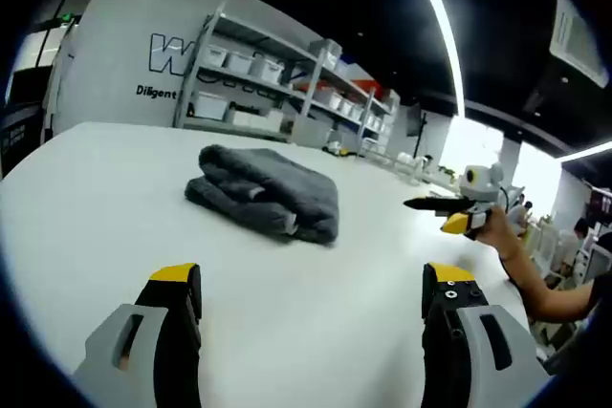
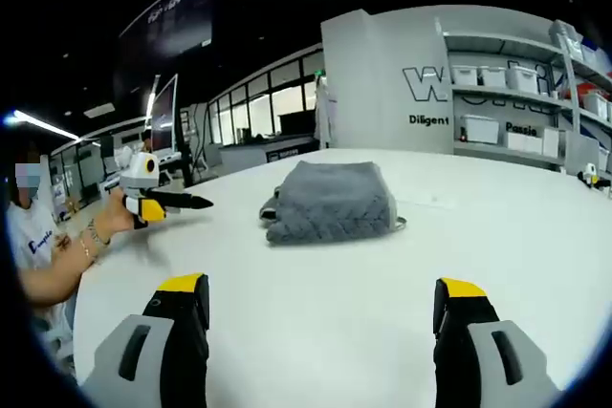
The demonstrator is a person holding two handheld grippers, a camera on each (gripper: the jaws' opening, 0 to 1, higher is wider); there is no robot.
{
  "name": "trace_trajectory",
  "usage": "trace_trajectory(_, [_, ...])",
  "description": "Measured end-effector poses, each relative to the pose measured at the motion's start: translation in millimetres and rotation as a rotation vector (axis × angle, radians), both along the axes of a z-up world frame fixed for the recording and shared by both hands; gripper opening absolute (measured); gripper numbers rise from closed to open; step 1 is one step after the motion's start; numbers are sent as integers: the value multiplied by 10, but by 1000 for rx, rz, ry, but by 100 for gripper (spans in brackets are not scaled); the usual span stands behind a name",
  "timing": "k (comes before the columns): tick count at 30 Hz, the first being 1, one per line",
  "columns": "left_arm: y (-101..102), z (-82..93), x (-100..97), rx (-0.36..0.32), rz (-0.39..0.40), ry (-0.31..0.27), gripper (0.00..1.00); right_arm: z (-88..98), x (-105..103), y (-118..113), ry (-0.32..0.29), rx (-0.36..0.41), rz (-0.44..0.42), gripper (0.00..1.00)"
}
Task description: Open the folded towel by lifting each exposed corner and separating the folded layers until the towel lies flat within the target outline without major curled edges
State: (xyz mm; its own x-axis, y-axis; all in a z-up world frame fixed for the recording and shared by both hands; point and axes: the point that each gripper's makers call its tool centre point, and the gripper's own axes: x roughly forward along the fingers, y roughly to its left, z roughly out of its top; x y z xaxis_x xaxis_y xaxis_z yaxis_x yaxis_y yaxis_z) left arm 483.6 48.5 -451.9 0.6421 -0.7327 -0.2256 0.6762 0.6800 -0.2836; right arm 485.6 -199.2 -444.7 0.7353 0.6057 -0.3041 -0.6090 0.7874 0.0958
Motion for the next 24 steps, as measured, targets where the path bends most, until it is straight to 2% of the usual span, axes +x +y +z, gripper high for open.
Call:
trace_trajectory(18, [3, -12, 16, 12, -3, 4, 94, 22, -1, 0, -16, 3, -10, 98])
trace_trajectory(24, [3, -8, 16, 13, -4, 5, 94, 107, 11, 45, -72, 15, 8, 98])
